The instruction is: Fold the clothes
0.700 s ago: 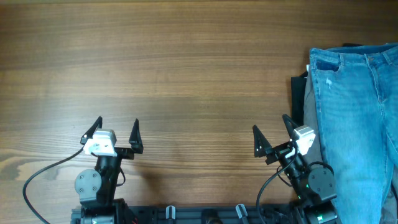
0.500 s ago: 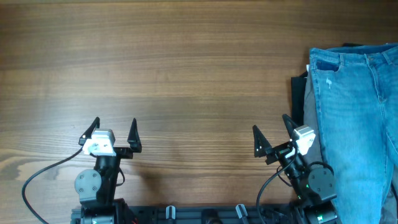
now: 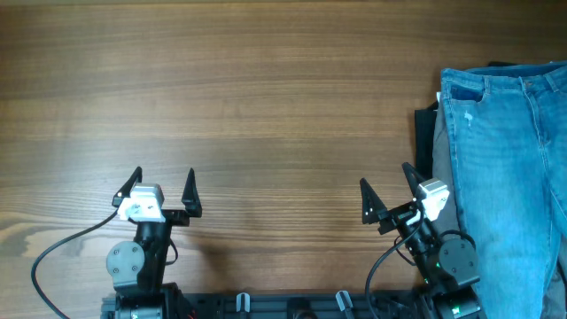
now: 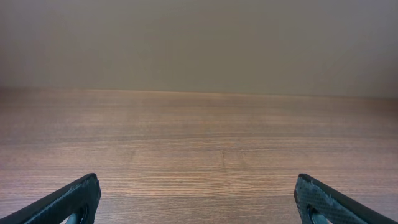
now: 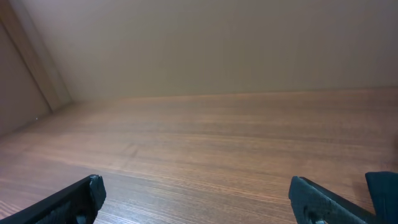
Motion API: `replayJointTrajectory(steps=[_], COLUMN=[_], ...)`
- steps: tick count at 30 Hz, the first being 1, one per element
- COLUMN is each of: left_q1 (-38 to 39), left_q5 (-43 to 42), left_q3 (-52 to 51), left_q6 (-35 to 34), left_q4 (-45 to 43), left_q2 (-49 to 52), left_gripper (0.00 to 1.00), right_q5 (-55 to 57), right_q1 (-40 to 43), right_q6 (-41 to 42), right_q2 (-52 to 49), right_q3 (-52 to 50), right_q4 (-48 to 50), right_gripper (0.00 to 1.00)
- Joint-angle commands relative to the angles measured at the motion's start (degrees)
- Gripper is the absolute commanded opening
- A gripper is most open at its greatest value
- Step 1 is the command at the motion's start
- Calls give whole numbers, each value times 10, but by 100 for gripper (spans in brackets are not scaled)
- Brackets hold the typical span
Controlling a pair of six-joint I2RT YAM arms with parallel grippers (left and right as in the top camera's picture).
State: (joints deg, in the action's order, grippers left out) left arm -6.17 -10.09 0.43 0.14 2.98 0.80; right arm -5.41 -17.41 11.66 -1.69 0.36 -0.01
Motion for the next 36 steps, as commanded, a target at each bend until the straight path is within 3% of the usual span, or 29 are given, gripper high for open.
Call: replayJointTrajectory(steps=[1, 9, 13, 18, 21, 25, 27, 30, 33, 36], left_q1=[-4, -4, -4, -4, -4, -4, -4, -4, -4, -4], left_q5=[12, 12, 12, 17, -113, -166, -176, -176, -145, -121], left_q3=[-1, -1, -1, -1, -1, -1, 7, 53, 220, 404], left_q6=[11, 11, 11, 5, 4, -46, -160, -221, -227, -224], left_q4=[5, 5, 5, -11, -9, -24, -24, 41, 187, 327], left_q2=[-2, -2, -2, -2, -2, 3, 3, 11, 89, 242], left_gripper=[100, 100, 100, 100, 100, 100, 100, 100, 100, 100], right_q5=[10, 19, 7, -52, -45, -23, -23, -19, -31, 19], right_q1=[0, 0, 0, 0, 0, 0, 0, 0, 0, 10], right_q6=[4, 5, 118, 127, 88, 67, 64, 56, 32, 1], right_q2=[-1, -1, -1, -10, -63, -247, -400, -579, -748, -830], right_q3=[0, 0, 0, 20, 128, 296, 407, 558, 719, 790], right_q4=[2, 2, 2, -24, -147, -275, -337, -428, -485, -474], right_gripper=[100, 100, 100, 100, 100, 100, 100, 100, 100, 100])
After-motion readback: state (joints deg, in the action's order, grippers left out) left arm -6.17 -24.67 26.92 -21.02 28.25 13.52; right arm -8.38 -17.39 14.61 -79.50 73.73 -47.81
